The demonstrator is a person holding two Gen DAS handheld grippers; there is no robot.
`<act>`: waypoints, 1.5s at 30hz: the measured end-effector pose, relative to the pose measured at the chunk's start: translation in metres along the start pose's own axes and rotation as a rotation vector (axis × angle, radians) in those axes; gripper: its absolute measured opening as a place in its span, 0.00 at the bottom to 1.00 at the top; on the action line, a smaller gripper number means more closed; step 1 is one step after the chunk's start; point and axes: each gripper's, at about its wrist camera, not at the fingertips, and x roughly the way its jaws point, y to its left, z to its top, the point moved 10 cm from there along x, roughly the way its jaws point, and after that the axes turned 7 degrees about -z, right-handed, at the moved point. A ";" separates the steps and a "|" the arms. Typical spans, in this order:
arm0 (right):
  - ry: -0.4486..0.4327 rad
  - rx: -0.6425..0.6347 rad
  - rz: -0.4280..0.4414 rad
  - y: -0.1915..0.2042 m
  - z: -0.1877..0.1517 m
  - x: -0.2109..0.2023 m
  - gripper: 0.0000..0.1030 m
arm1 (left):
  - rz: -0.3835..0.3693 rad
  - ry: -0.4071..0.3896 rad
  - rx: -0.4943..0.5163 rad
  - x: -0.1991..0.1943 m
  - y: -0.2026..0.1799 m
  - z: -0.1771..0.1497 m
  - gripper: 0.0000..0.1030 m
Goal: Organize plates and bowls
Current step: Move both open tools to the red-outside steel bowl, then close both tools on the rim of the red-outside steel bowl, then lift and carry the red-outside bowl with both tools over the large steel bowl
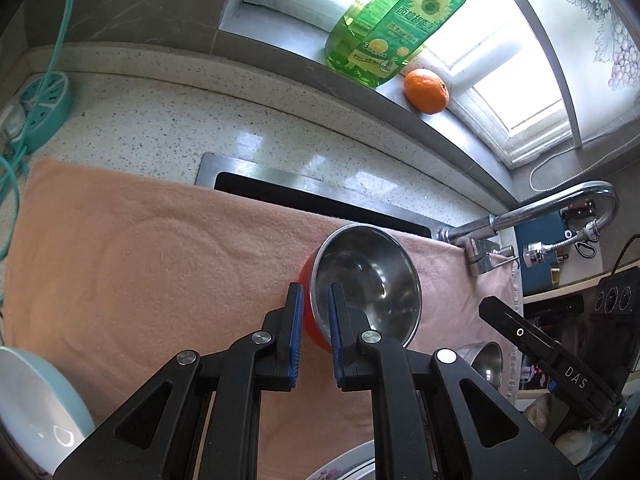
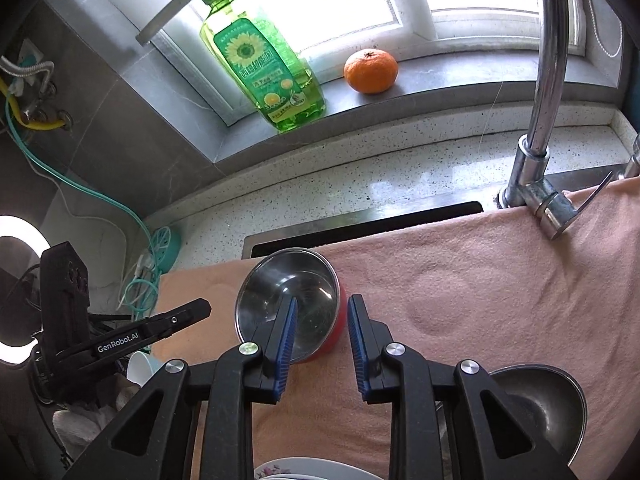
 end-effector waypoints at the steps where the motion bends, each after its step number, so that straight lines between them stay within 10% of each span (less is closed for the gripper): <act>1: 0.012 0.004 -0.001 -0.001 0.000 0.007 0.22 | -0.001 0.006 0.003 0.003 0.000 0.001 0.11; 45: 0.147 0.085 -0.005 -0.004 -0.006 0.064 0.04 | 0.056 0.043 0.058 0.031 0.000 0.005 0.07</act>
